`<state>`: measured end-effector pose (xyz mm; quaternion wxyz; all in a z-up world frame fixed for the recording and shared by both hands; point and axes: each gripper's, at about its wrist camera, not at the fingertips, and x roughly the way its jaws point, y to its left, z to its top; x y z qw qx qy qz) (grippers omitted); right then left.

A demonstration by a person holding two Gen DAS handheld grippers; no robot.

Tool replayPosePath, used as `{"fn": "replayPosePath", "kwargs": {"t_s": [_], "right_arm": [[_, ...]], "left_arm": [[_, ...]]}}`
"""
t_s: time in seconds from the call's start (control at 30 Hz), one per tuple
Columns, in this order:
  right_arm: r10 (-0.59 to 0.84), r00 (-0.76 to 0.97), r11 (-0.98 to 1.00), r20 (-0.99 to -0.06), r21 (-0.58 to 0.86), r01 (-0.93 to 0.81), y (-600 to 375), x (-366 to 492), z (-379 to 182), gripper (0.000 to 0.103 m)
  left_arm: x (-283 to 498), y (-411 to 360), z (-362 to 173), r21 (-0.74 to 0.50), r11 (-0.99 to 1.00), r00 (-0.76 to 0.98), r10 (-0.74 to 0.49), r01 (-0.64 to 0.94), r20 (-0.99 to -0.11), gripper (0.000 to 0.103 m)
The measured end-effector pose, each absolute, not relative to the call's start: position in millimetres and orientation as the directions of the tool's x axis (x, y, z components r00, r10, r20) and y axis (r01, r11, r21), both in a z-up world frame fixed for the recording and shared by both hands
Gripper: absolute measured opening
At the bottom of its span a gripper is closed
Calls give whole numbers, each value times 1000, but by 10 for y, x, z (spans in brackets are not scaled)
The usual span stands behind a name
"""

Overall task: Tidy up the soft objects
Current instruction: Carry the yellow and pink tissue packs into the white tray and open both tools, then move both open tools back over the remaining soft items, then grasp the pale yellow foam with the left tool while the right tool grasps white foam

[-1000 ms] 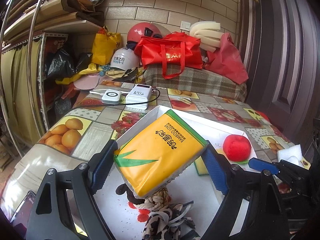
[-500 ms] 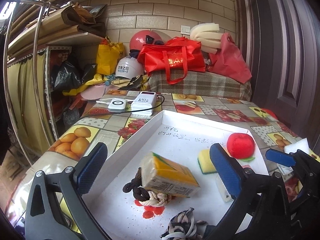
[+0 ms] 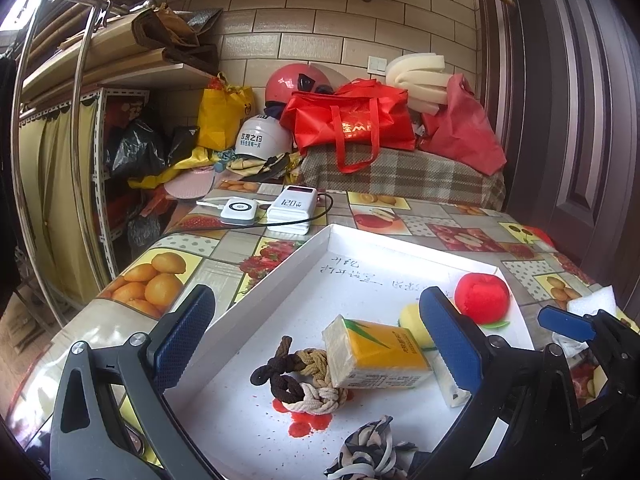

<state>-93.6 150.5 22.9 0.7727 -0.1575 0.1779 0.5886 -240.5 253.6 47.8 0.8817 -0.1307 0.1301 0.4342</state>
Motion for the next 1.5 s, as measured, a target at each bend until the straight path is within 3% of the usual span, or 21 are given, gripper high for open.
{"fn": "replayPosePath", "kwargs": {"t_s": [0.53,0.87,1.03,1.3,1.5], "right_arm": [[840,244,270,-484,-17,-963,1376,-942,201,103],[846,282,311,-452,-9,-950,813,-801,240,103],[836,354,397,-419,17,-918,341,-433,310,103],[740,495,569,-455,32,-822,-429,501,312,103],[726,444,525,-525,7,-851,-669,874,266,103]], "left_arm": [[-2413,2455,494,-108,594,591,732,-797,-339,103],[-2199,2017,507,-78,709,686,641,-701,-343,103],[-1952,1603,511,19,807,753,559,-590,-348,103],[-1402,1032,452,126,910,804,409,-395,-432,103],[-909,808,343,30,976,803,193,-214,-563,103]]}}
